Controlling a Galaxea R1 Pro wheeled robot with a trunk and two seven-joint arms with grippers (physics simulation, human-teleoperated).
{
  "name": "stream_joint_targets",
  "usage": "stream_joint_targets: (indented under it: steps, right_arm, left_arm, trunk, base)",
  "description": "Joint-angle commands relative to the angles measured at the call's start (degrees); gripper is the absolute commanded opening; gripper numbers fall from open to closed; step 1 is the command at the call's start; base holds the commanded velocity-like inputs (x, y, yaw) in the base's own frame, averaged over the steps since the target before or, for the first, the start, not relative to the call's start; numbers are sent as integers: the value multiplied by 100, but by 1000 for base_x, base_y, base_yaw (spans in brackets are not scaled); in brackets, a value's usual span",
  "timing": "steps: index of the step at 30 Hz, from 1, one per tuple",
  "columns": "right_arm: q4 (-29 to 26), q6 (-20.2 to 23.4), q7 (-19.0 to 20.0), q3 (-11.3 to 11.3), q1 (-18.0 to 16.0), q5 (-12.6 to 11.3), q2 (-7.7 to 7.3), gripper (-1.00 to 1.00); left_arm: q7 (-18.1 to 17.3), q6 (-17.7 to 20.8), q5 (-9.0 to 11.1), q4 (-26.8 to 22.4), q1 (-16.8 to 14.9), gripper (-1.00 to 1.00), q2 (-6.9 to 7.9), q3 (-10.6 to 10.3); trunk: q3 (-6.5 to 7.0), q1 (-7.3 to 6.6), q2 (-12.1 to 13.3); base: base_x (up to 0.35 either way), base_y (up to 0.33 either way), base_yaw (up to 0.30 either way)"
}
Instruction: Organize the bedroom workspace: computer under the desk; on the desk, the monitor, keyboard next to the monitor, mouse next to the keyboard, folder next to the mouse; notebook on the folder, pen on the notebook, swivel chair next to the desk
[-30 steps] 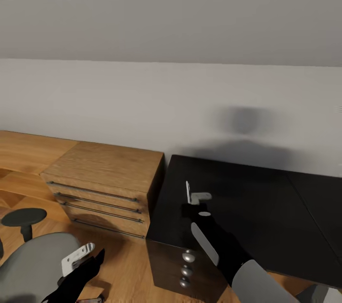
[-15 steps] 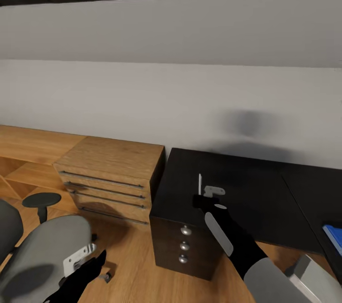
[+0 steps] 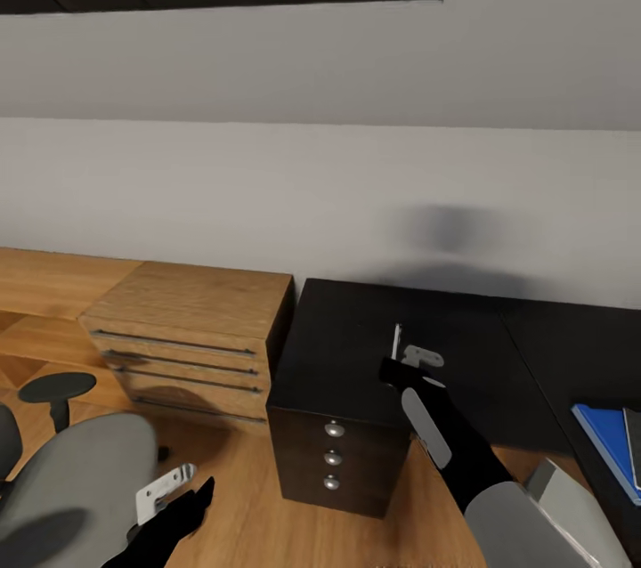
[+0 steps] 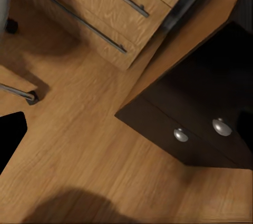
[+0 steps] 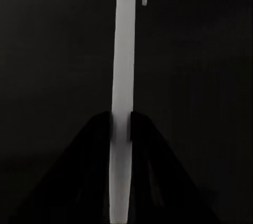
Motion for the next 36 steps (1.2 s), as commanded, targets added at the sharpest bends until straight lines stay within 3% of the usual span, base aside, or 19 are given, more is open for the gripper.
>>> stream_joint_targets:
  steps: [1, 13, 30, 36]
  right_arm:
    - [-5, 8, -45, -19, -5, -55, -1, -100]
    - [-1, 8, -45, -330, -5, -58, -1, -100]
    - [-5, 8, -52, -538, -5, -158, -10, -100]
    - [5, 8, -53, -867, -4, -156, -10, -100]
  left_arm:
    - [39, 7, 37, -11, 0, 100, 6, -7]
    - [31, 1, 44, 3, 0, 100, 6, -19]
    - [8, -7, 40, 4, 0, 100, 5, -17]
    - [5, -7, 39, 4, 0, 100, 5, -19]
  trunk:
    - [-4, 2, -6]
    - [22, 2, -6]
    - [24, 2, -6]
    - [24, 2, -6]
  base:
    - [0, 0, -279]
    - [0, 0, -270]
    - [0, 0, -30]
    - [0, 0, -176]
